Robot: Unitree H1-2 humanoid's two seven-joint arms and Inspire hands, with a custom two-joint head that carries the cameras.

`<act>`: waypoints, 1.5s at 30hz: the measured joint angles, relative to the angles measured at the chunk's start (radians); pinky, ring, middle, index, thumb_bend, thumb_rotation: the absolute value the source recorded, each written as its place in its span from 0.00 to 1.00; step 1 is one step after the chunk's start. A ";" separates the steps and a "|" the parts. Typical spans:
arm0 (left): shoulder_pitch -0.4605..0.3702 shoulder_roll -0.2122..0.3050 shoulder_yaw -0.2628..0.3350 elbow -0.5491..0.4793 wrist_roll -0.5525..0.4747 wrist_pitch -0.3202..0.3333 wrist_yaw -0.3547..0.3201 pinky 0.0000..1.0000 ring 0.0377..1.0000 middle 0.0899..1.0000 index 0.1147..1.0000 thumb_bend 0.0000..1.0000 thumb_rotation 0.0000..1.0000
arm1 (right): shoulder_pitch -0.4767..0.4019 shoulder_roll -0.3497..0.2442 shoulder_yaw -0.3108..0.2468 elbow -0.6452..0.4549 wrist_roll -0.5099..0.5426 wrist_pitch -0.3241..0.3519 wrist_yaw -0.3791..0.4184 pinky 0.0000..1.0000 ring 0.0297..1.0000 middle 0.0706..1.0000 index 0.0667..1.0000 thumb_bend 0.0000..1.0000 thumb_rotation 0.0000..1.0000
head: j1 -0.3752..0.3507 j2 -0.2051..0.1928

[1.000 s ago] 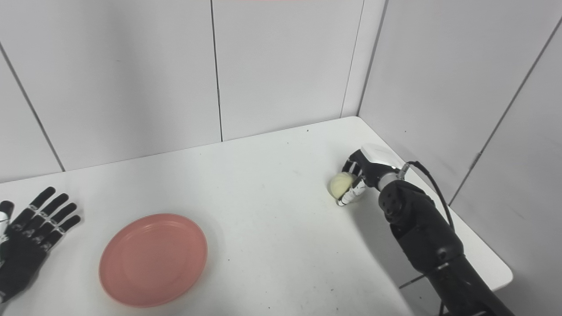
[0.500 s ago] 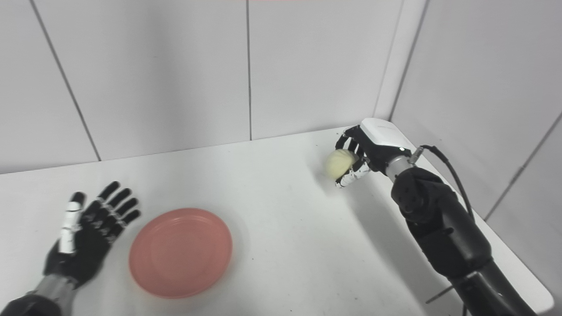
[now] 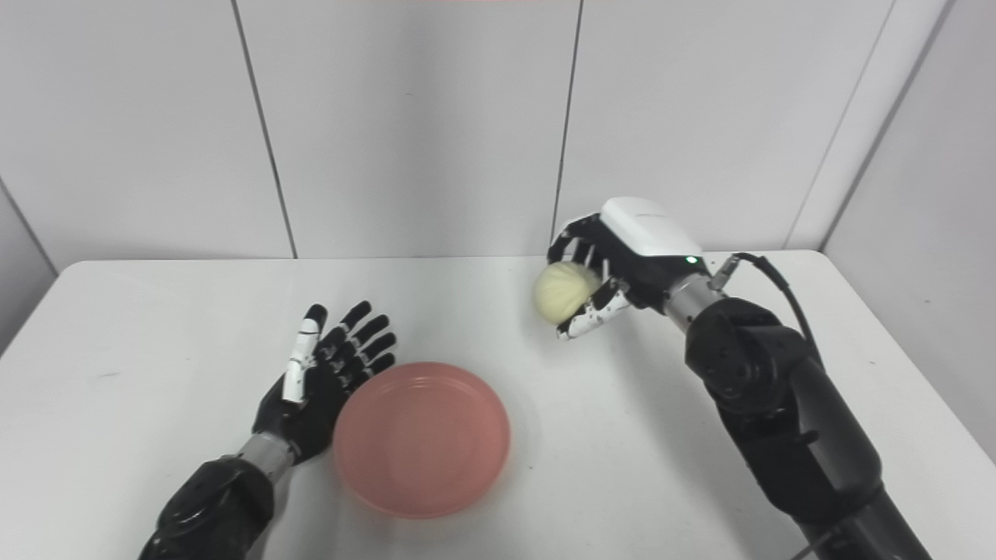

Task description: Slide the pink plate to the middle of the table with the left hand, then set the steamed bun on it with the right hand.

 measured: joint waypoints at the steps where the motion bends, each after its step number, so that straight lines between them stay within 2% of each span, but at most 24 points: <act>1: -0.003 -0.004 0.000 0.004 0.000 0.000 0.002 0.94 0.93 0.93 0.94 0.56 1.00 | -0.003 0.011 0.006 -0.008 0.000 0.000 0.009 0.34 0.35 0.41 0.48 0.52 0.00 | 0.014 0.006; 2: -0.008 -0.006 -0.001 0.011 0.000 0.000 0.003 0.94 0.92 0.93 0.93 0.56 1.00 | -0.006 0.019 0.014 -0.011 -0.002 0.000 0.020 0.34 0.35 0.39 0.49 0.52 0.00 | 0.021 0.009; 3: -0.013 -0.008 -0.002 0.017 0.001 0.000 0.004 0.94 0.92 0.93 0.93 0.57 1.00 | -0.008 0.025 0.021 -0.014 -0.009 0.000 0.030 0.29 0.32 0.37 0.50 0.52 0.00 | 0.026 0.012; 9: -0.026 -0.023 -0.011 0.029 0.023 0.000 0.014 0.93 0.92 0.93 0.94 0.59 1.00 | -0.010 0.099 0.046 -0.080 -0.010 0.004 0.082 0.28 0.33 0.37 0.51 0.51 0.00 | 0.040 0.021; 12: -0.029 -0.032 -0.016 0.030 0.034 0.000 0.023 0.93 0.91 0.93 0.93 0.59 1.00 | -0.012 0.141 0.070 -0.086 -0.018 0.004 0.106 0.30 0.35 0.37 0.51 0.51 0.00 | 0.048 0.029; 15: -0.030 -0.036 -0.016 0.030 0.034 0.004 0.025 0.93 0.92 0.93 0.93 0.58 1.00 | -0.013 0.166 0.089 -0.086 -0.026 0.004 0.126 0.35 0.40 0.39 0.50 0.52 0.00 | 0.057 0.046; 17: -0.031 -0.036 -0.016 0.029 0.034 0.006 0.025 0.92 0.92 0.93 0.93 0.58 1.00 | -0.013 0.177 0.095 -0.083 -0.027 0.004 0.132 0.35 0.40 0.39 0.50 0.52 0.00 | 0.057 0.048; 23: -0.030 -0.036 -0.016 0.021 0.036 0.012 0.027 0.94 0.92 0.93 0.93 0.59 1.00 | -0.004 0.187 0.113 -0.051 -0.025 0.001 0.132 0.31 0.36 0.37 0.50 0.51 0.00 | 0.055 0.057; 25: -0.031 -0.036 -0.018 0.021 0.041 0.013 0.032 0.94 0.92 0.93 0.93 0.60 1.00 | -0.002 0.188 0.134 -0.025 -0.028 -0.010 0.132 0.29 0.35 0.42 0.46 0.52 0.00 | 0.054 0.057; 29: -0.031 -0.036 -0.019 0.022 0.044 0.013 0.035 0.94 0.92 0.93 0.93 0.60 1.00 | 0.013 0.192 0.168 0.012 -0.051 -0.020 0.130 0.29 0.35 0.43 0.46 0.52 0.00 | 0.051 0.055; 36: -0.032 -0.036 -0.022 0.022 0.044 0.013 0.036 0.93 0.92 0.93 0.93 0.59 1.00 | 0.017 0.206 0.187 0.060 -0.066 -0.035 0.116 0.26 0.31 0.44 0.45 0.53 0.00 | 0.052 0.054; 45: -0.031 -0.035 -0.022 0.022 0.044 0.013 0.036 0.93 0.92 0.93 0.93 0.59 1.00 | 0.021 0.215 0.213 0.090 -0.100 -0.037 0.114 0.28 0.33 0.44 0.45 0.53 0.00 | 0.051 0.057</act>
